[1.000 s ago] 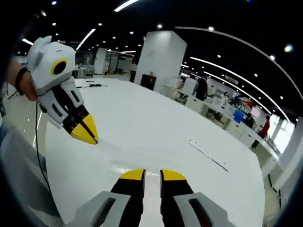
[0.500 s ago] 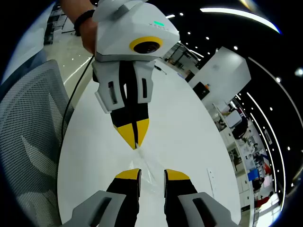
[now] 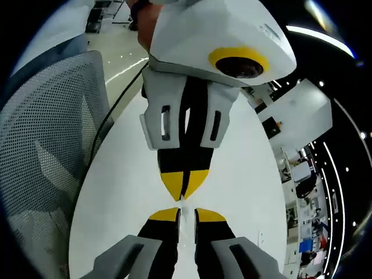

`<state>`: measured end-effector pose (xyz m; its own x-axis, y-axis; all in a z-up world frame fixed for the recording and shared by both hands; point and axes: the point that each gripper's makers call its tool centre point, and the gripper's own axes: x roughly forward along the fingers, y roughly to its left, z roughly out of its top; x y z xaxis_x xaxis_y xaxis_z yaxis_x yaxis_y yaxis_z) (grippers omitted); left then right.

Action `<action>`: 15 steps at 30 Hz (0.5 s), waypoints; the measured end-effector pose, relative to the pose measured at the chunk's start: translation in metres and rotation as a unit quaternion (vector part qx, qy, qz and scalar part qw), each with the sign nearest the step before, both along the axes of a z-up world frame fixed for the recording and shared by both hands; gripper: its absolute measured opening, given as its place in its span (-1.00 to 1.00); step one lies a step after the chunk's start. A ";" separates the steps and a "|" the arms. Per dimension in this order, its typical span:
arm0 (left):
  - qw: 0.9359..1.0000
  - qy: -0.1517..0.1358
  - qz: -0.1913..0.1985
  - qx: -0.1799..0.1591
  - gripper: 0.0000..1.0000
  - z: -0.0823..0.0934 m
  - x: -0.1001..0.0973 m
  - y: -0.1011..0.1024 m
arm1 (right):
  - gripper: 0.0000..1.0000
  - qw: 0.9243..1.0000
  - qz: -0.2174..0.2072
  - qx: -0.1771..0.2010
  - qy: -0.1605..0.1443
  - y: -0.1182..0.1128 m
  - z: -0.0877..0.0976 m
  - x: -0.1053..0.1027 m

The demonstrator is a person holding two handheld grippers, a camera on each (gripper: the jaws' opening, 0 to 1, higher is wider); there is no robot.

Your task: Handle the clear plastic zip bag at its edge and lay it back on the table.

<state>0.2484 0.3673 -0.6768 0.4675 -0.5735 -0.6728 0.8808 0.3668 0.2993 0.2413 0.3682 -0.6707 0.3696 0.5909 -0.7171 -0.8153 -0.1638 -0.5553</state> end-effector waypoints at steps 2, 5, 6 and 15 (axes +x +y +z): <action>1.000 0.000 -0.003 0.001 -1.00 0.000 -0.002 0.000 | -0.91 1.000 0.008 -0.007 -0.005 0.002 -0.001 0.000; 1.000 0.002 -0.003 -0.004 -1.00 0.001 -0.003 -0.001 | -0.92 1.000 0.017 -0.019 -0.004 0.003 -0.005 -0.002; 1.000 0.002 -0.003 -0.003 -1.00 0.002 -0.004 0.000 | -0.94 1.000 0.021 -0.021 -0.005 0.004 -0.005 -0.003; 1.000 0.000 -0.008 0.002 -1.00 0.001 -0.008 0.001 | -1.00 0.999 0.022 -0.028 0.005 0.006 -0.010 -0.007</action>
